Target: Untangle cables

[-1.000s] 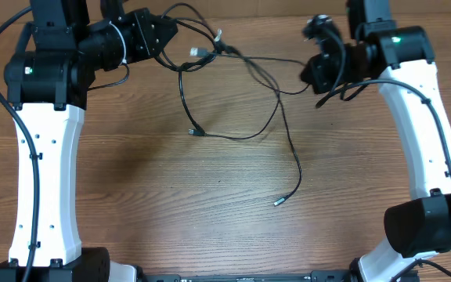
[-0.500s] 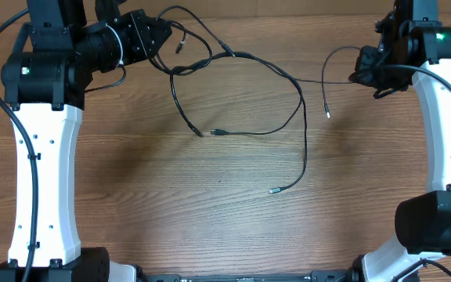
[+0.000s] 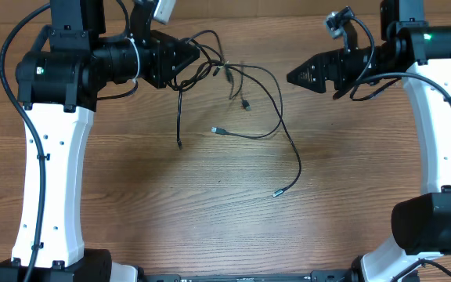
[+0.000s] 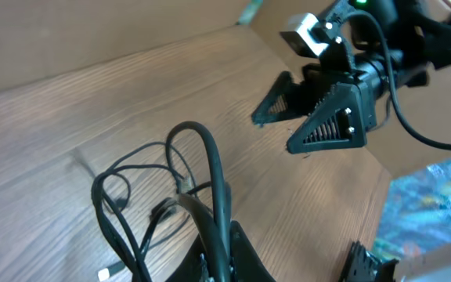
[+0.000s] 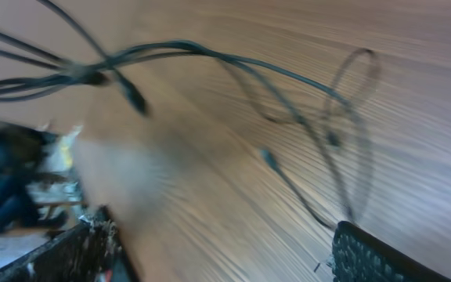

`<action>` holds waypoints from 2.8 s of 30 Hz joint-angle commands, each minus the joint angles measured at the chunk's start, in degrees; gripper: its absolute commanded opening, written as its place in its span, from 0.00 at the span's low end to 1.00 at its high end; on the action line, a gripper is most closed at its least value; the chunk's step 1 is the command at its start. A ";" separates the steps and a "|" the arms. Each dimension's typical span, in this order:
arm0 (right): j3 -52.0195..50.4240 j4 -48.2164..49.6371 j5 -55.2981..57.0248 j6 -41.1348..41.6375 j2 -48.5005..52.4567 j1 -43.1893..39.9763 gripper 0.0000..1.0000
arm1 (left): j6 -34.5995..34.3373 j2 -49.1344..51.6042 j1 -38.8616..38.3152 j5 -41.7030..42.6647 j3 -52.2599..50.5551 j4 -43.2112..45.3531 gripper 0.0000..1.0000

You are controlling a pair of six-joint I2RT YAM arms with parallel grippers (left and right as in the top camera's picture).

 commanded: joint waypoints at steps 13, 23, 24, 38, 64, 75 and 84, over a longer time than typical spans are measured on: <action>1.29 6.27 -12.55 -8.35 -1.55 9.68 0.84 | 5.57 0.22 -0.02 22.60 0.50 -8.17 0.04; 1.29 5.81 -14.36 -13.70 -1.55 10.12 0.70 | -2.47 0.63 -2.29 22.08 0.39 -13.40 0.05; 1.29 5.20 -14.16 -13.70 -1.55 10.12 0.70 | -3.78 0.63 -2.54 21.35 0.39 -13.79 0.05; 1.38 5.81 15.87 19.58 -6.54 10.47 0.80 | -52.94 0.63 -2.80 -33.14 0.39 -14.56 0.04; -3.93 5.75 16.94 17.35 -2.82 29.59 0.60 | -56.17 4.92 -3.41 -40.92 0.39 -9.01 0.04; -4.90 9.22 16.98 17.20 -2.25 33.48 0.54 | -59.17 5.25 -3.39 -47.63 0.39 -8.96 0.04; -6.21 12.44 19.17 17.22 -1.84 33.97 0.11 | -59.10 5.25 -3.39 -46.38 0.39 -9.01 0.04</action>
